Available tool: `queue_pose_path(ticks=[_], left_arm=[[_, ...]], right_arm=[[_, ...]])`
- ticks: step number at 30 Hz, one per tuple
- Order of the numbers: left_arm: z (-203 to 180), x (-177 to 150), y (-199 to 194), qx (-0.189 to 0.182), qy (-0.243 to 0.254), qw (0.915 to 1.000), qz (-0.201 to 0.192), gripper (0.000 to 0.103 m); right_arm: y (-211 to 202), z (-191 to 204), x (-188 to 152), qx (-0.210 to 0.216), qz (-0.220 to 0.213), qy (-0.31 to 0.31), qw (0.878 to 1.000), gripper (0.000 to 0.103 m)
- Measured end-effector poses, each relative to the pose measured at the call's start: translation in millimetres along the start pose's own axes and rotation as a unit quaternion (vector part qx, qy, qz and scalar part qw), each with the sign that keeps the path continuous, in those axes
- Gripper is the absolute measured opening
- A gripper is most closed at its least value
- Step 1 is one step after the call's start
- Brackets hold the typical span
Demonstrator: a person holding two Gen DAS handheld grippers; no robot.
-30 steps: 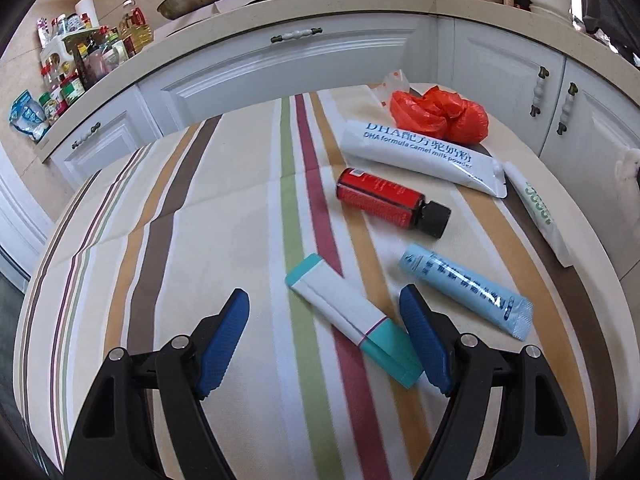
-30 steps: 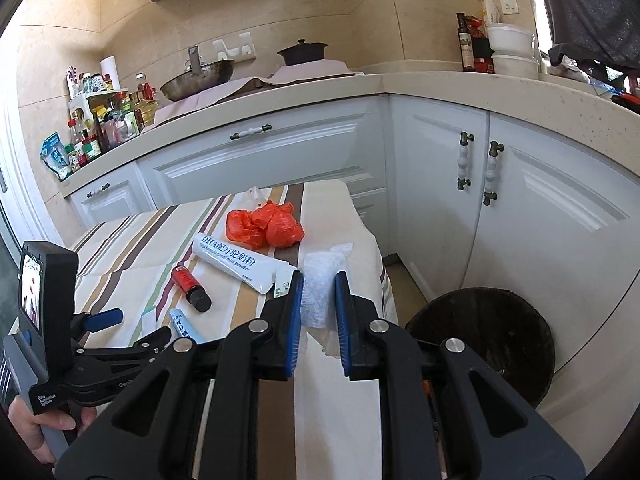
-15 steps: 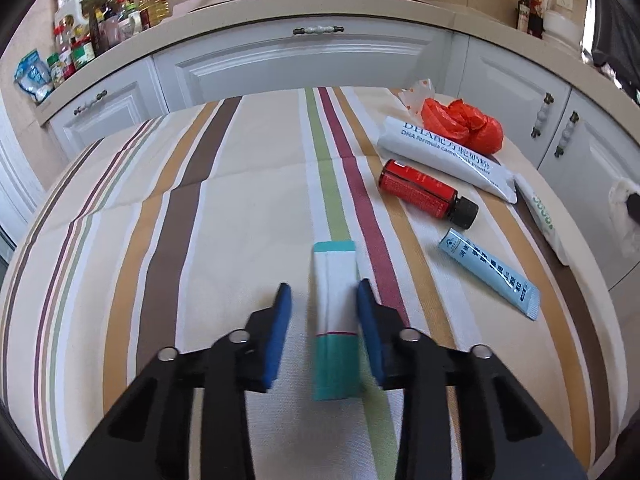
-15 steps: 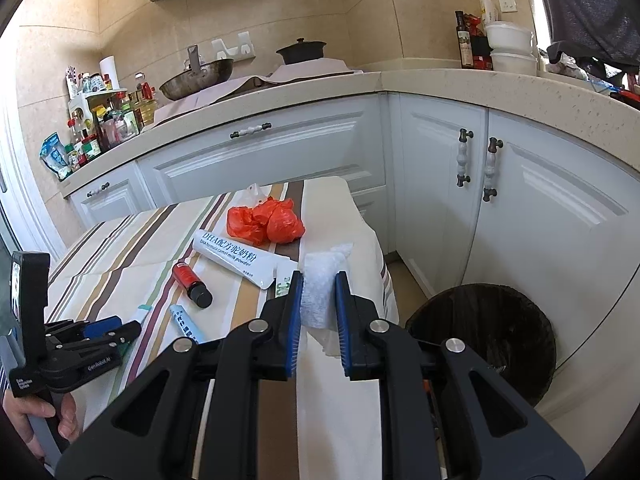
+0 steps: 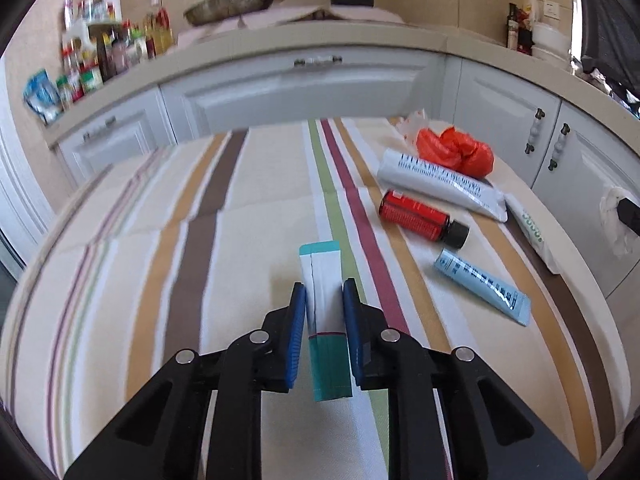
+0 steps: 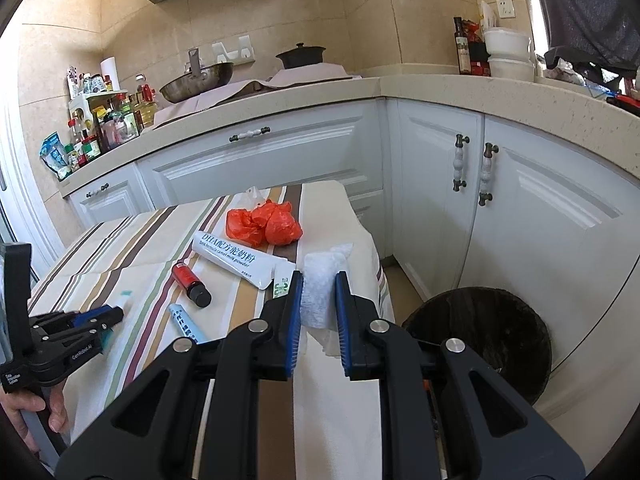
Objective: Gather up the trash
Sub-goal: 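Carry the tissue and tube over the bin and open both tools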
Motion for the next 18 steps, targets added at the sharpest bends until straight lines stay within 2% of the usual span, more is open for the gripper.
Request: queue_pose_path(ticks=[10, 18], left_arm=[[-38, 38, -25, -0.011, 0.045, 0.9961, -0.075, 0.020], [-97, 64, -22, -0.064, 0.082, 0.9890, -0.105, 0.020]], right_arm=[[-12, -14, 7, -0.026, -0.026, -0.007, 0.999, 0.016], [-24, -43, 16, -0.074, -0.050, -0.013, 0.996, 0.016]])
Point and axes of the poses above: each gripper's, at about its wrist camera, not at the fingertips, and y roughly the way its jaws point, z to its left, x to its top, the point moved 9 cm from there along y, roughly the way its jaws point, and after that the axes turned 14 degrees about -x, right-handed, at the moved point
